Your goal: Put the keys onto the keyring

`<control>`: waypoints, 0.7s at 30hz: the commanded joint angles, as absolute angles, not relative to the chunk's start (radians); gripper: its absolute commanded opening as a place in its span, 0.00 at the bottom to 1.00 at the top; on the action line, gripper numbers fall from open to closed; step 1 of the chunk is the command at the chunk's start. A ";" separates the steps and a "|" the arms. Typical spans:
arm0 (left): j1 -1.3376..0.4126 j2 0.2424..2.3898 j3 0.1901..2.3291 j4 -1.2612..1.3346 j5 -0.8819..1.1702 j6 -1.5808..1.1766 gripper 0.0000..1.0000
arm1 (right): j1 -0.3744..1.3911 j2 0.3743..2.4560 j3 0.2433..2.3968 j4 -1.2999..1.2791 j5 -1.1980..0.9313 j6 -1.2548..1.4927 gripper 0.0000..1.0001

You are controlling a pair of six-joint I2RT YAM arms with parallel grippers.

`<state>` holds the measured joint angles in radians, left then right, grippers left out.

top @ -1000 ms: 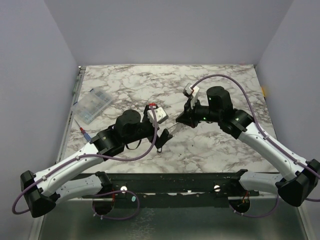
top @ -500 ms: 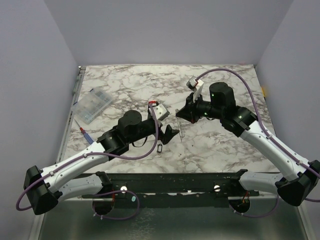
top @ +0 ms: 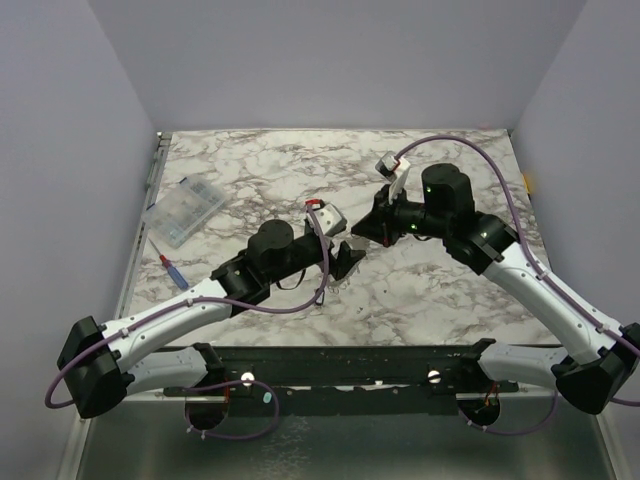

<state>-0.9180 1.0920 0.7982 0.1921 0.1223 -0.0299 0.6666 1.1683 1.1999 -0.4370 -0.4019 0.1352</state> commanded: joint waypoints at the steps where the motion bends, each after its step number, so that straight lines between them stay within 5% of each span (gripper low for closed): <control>1: -0.920 1.091 0.818 0.246 0.133 -0.021 0.64 | 0.671 1.128 1.234 -0.429 -0.477 0.144 0.01; 12: -0.919 1.012 0.761 0.347 0.121 -0.016 0.40 | 0.670 1.094 1.210 -0.388 -0.578 0.148 0.01; 21: -0.919 1.002 0.764 0.350 0.162 -0.015 0.00 | 0.671 1.091 1.207 -0.378 -0.619 0.149 0.01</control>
